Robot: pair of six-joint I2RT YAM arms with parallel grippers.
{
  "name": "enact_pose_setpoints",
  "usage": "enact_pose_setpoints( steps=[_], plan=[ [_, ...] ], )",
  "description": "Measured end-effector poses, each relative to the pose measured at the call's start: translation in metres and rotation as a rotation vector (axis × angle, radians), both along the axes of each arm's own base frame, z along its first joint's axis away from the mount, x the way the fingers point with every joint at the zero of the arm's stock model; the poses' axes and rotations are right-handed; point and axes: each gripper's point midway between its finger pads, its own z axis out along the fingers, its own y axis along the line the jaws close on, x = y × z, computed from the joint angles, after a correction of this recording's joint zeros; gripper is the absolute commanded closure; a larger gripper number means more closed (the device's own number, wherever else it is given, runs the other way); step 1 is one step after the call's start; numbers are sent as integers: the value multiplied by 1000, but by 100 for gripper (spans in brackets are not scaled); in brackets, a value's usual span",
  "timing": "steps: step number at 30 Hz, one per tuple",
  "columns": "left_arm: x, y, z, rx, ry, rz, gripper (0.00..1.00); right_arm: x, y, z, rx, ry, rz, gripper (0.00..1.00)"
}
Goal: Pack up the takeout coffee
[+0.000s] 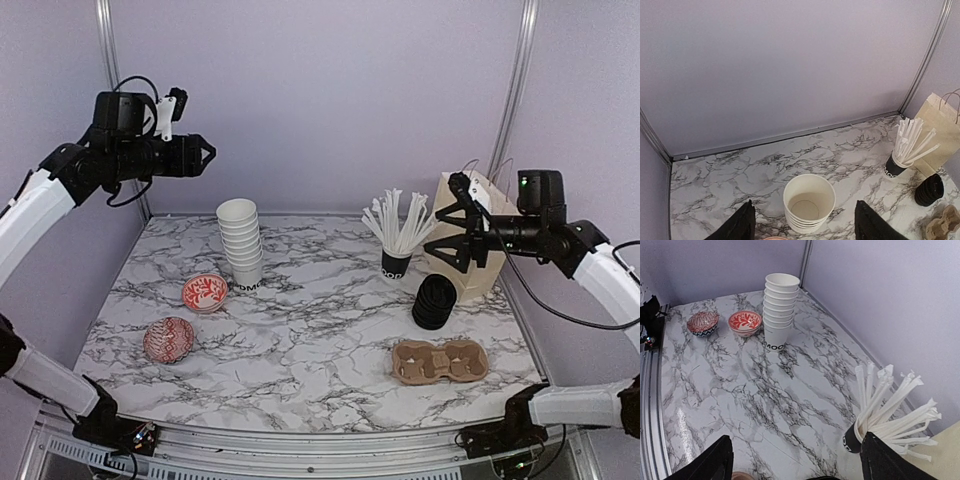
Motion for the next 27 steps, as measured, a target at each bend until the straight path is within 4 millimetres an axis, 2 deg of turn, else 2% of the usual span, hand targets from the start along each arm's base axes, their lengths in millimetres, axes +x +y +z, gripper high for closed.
enact_pose_setpoints(
  steps=[5, 8, 11, 15, 18, 21, 27],
  plan=[
    [24, -56, -19, 69, 88, -99, 36, -21, 49, -48, -111, 56, 194, 32],
    [40, -84, -37, 116, 154, -134, 40, -29, 67, -81, -176, 101, 268, 40],
    [52, -106, -64, 170, 237, -157, 39, -34, 75, -113, -236, 148, 306, 44],
    [42, -103, -103, 236, 373, -155, 35, -39, 74, -142, -275, 178, 320, 47],
    [32, -93, -121, 276, 448, -140, 39, -42, 73, -157, -292, 187, 333, 49],
    [26, -84, -132, 312, 491, -114, 43, -41, 74, -166, -304, 190, 344, 50],
    [25, -76, -138, 348, 509, -82, 48, -38, 77, -169, -303, 182, 351, 50]
  ],
)
